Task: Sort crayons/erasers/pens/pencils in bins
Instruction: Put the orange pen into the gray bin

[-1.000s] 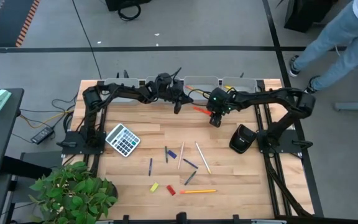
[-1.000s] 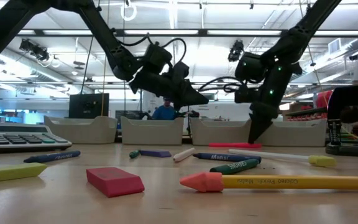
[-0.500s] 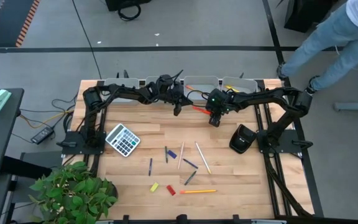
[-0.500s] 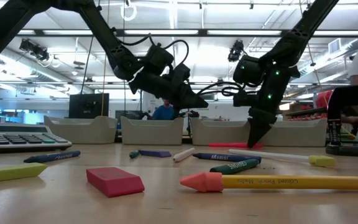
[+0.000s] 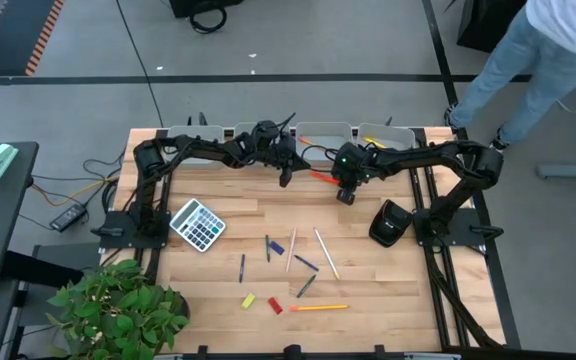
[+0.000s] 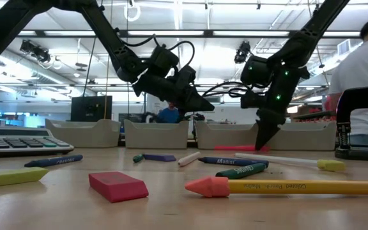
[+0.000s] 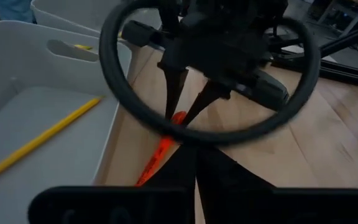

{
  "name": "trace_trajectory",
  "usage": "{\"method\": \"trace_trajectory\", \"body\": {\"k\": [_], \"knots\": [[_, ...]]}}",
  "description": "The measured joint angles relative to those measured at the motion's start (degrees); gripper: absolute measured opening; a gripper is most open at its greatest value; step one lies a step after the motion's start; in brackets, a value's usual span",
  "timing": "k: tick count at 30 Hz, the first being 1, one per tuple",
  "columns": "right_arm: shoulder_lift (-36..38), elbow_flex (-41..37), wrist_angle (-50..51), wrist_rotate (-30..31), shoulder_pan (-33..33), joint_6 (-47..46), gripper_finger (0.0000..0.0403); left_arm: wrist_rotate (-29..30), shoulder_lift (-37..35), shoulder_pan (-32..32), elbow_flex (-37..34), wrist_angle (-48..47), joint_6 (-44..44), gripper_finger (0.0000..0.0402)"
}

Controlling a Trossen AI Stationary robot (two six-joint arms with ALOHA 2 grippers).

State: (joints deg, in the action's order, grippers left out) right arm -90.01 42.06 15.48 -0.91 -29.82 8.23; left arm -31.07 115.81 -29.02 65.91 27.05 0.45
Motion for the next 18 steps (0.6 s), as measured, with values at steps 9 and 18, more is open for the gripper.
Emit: {"method": "trace_trajectory", "body": {"k": [9,18], "knots": [[11.9,0.1,4.1,0.3,-0.1,-0.6,0.0080,0.0,0.0,0.0,0.0,0.0,-0.2,0.0018],[25.3,0.1,21.5,12.2,-2.4,-3.7,0.0079,0.0,0.0,0.0,0.0,-0.8,0.0,0.0022]]}}
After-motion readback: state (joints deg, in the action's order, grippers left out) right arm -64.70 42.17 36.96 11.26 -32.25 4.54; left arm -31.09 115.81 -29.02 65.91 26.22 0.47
